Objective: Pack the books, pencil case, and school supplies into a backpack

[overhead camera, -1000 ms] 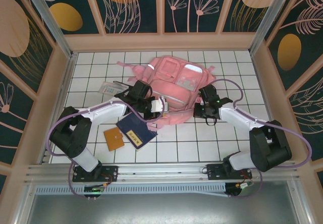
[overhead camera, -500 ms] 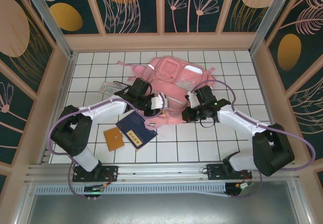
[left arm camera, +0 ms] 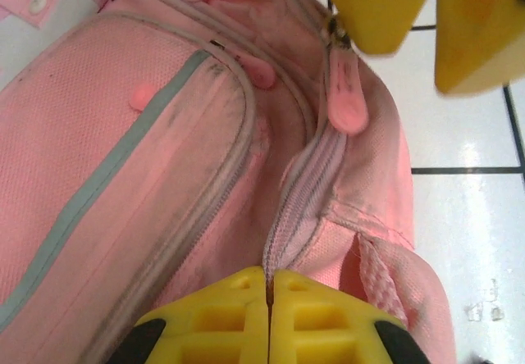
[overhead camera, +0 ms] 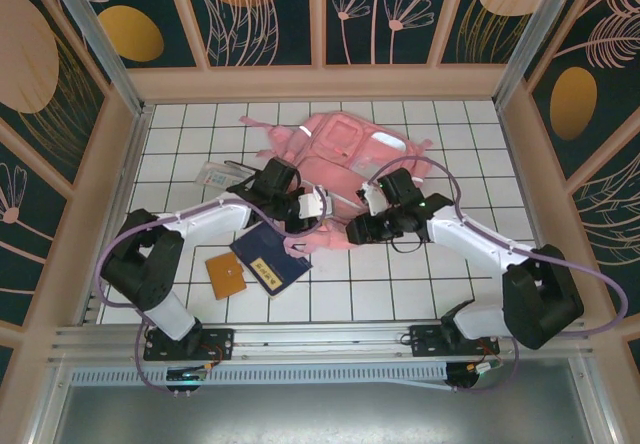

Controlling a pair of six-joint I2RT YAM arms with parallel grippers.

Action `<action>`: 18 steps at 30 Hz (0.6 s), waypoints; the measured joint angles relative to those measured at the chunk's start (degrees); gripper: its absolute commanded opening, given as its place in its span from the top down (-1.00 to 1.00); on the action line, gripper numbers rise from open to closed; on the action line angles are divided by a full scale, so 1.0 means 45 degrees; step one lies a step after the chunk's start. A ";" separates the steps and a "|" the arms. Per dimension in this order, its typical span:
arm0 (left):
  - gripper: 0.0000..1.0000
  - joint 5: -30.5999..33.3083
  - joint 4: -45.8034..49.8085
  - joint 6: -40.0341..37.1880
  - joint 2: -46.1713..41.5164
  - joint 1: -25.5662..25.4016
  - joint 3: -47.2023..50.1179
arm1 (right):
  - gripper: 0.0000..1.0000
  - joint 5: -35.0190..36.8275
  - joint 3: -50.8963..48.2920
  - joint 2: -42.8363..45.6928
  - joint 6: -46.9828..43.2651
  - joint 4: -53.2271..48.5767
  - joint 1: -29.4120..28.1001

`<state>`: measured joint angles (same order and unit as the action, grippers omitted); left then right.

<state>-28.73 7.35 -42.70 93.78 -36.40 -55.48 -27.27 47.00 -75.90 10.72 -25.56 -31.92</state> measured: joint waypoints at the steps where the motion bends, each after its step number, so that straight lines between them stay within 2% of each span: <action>1: 0.33 0.0325 -0.0238 0.0194 -0.0199 -0.0024 0.0262 | 0.07 0.0044 0.0005 0.0180 -0.0092 -0.0087 0.0121; 4: 0.22 0.1452 -0.0641 0.0947 -0.1010 -0.0019 0.0763 | 0.02 0.0034 0.0083 0.1107 -0.1005 -0.0301 0.0733; 7: 0.04 0.2210 -0.0729 0.2443 -0.1996 -0.0005 0.0617 | -0.03 -0.0136 0.0476 0.2035 -0.2477 -0.0272 0.1399; 9: 0.06 0.2429 -0.0738 0.4075 -0.2696 -0.0005 0.0403 | -0.10 -0.0393 0.0704 0.2482 -0.4216 0.0087 0.1860; 11: 0.26 0.2225 -0.0869 0.5960 -0.3274 -0.0005 0.0335 | -0.18 -0.0554 0.0641 0.2807 -0.6324 0.0393 0.2074; 12: 0.25 0.2011 -0.1195 0.7019 -0.3555 -0.0024 0.0481 | -0.24 -0.0631 0.0515 0.2895 -0.7601 0.0491 0.2089; 13: 0.09 0.1909 -0.1583 0.7932 -0.3837 -0.0170 0.0763 | -0.27 -0.0719 0.0369 0.2909 -0.8884 0.0491 0.2089; 14: -0.08 0.1967 -0.1860 0.8699 -0.4158 -0.0573 0.1141 | -0.27 -0.0787 0.0199 0.2856 -1.0200 0.0442 0.2084; 18: -0.05 0.2098 -0.2302 0.9889 -0.4235 -0.3687 0.2103 | -0.26 -0.1195 0.0015 0.1617 -1.4678 -0.0087 0.2278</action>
<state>-19.29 -3.01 1.80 74.72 -52.99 -46.02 -32.64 47.07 -68.62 -55.33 -25.96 -21.67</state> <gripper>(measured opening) 0.529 0.632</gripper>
